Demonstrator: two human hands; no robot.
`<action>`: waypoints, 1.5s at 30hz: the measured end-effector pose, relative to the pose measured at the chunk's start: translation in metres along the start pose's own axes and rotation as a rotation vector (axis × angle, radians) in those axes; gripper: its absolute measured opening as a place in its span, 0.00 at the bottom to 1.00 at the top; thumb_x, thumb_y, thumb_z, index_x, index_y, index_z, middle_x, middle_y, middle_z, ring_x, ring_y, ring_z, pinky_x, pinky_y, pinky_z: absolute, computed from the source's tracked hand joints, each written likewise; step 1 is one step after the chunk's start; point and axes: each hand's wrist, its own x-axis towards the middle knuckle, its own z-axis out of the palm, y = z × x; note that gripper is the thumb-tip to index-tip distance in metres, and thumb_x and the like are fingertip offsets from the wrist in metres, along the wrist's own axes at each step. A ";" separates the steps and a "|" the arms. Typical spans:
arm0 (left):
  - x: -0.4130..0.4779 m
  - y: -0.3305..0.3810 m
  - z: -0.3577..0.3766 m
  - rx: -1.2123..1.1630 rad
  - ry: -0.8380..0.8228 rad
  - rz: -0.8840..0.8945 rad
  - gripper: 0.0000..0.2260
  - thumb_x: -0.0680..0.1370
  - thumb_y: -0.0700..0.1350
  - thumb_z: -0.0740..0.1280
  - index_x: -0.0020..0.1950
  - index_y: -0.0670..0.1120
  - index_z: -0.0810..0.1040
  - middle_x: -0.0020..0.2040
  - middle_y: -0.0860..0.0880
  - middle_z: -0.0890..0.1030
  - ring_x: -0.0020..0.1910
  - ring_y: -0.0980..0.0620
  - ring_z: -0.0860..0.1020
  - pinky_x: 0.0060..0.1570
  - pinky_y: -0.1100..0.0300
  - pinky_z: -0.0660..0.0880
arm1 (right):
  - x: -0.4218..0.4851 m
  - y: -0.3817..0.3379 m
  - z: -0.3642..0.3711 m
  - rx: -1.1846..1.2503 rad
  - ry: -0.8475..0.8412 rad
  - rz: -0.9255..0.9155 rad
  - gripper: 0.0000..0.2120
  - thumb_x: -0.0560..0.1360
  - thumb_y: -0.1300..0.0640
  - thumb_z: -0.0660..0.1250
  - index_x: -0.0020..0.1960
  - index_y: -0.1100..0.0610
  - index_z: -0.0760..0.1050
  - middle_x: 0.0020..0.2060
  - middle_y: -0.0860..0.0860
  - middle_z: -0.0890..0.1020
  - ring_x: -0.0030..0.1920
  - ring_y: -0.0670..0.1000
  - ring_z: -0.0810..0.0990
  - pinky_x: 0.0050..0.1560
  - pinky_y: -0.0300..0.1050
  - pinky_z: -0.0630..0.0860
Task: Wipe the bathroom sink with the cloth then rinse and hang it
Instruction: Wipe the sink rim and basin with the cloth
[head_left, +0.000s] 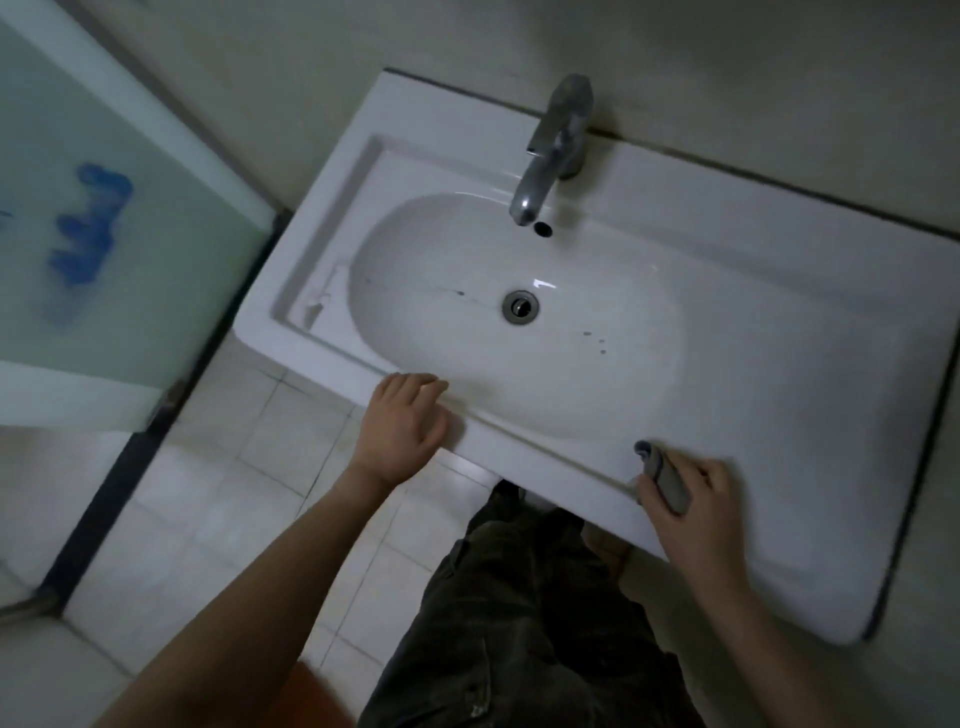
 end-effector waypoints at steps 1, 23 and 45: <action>0.000 -0.017 -0.005 0.005 0.025 -0.056 0.18 0.77 0.50 0.60 0.60 0.43 0.79 0.56 0.44 0.80 0.56 0.44 0.76 0.62 0.49 0.68 | 0.001 0.000 0.003 -0.035 0.003 -0.001 0.21 0.69 0.55 0.76 0.58 0.62 0.79 0.46 0.58 0.74 0.46 0.59 0.75 0.43 0.56 0.78; 0.035 -0.158 -0.019 0.077 0.096 0.320 0.16 0.80 0.49 0.56 0.51 0.40 0.78 0.45 0.44 0.77 0.44 0.43 0.74 0.47 0.52 0.70 | 0.061 -0.229 0.167 -0.170 -0.133 -0.314 0.15 0.73 0.49 0.62 0.37 0.60 0.78 0.33 0.55 0.77 0.38 0.59 0.76 0.41 0.52 0.75; 0.035 -0.172 -0.012 -0.010 0.183 0.400 0.14 0.78 0.48 0.61 0.51 0.38 0.79 0.46 0.40 0.79 0.46 0.42 0.76 0.54 0.51 0.71 | 0.085 -0.239 0.189 -0.139 -0.415 -0.353 0.15 0.74 0.40 0.53 0.47 0.50 0.68 0.43 0.50 0.68 0.44 0.52 0.69 0.41 0.48 0.69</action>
